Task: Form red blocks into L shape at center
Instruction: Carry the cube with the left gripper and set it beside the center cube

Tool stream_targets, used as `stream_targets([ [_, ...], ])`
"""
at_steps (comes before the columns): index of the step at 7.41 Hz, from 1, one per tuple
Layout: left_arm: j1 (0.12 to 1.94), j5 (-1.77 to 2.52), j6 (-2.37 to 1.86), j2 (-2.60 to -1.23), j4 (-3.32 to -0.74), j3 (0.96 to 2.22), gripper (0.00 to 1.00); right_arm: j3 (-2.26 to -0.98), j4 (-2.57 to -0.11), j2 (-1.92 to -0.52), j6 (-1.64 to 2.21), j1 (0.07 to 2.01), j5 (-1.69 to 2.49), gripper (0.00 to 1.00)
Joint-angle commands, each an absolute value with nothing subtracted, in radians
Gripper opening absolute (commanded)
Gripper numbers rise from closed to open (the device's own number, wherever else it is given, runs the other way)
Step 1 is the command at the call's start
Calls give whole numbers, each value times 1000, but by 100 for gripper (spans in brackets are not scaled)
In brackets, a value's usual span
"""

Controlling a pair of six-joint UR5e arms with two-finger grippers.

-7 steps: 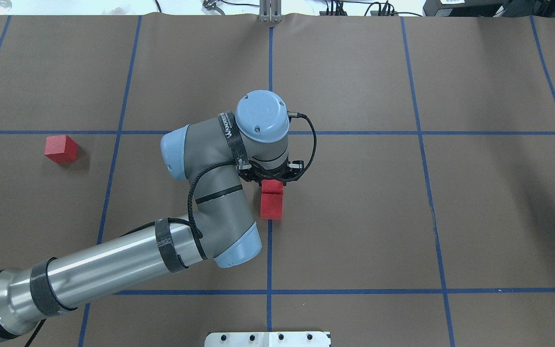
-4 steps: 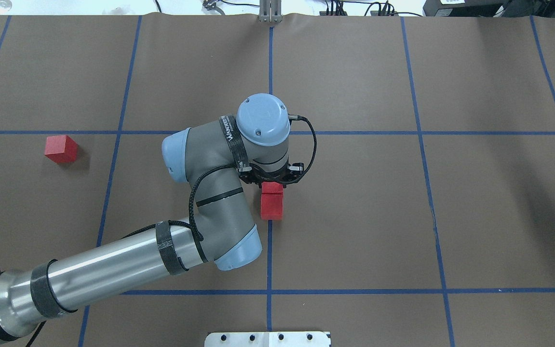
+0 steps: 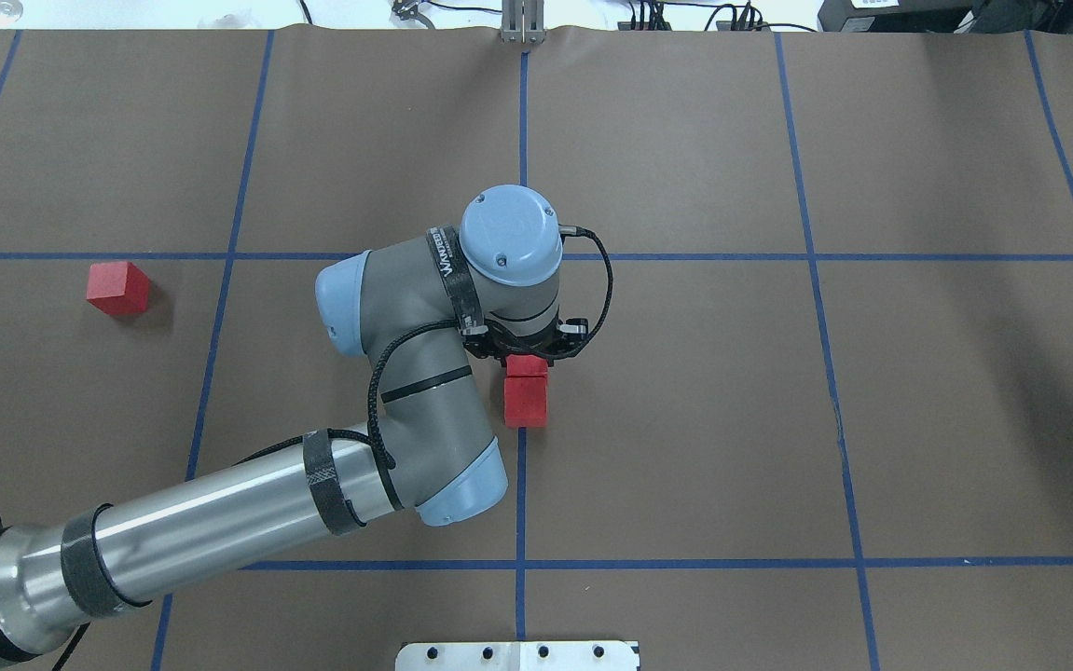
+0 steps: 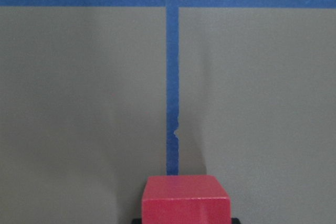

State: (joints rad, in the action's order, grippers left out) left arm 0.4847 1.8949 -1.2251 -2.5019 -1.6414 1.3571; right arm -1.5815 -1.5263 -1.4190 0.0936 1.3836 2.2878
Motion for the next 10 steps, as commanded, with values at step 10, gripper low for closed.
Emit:
stream_targets([
  [10, 483, 1885, -1224, -2502, -1620, 1356, 29, -1580, -1526, -1417, 94, 1384, 2287, 99],
])
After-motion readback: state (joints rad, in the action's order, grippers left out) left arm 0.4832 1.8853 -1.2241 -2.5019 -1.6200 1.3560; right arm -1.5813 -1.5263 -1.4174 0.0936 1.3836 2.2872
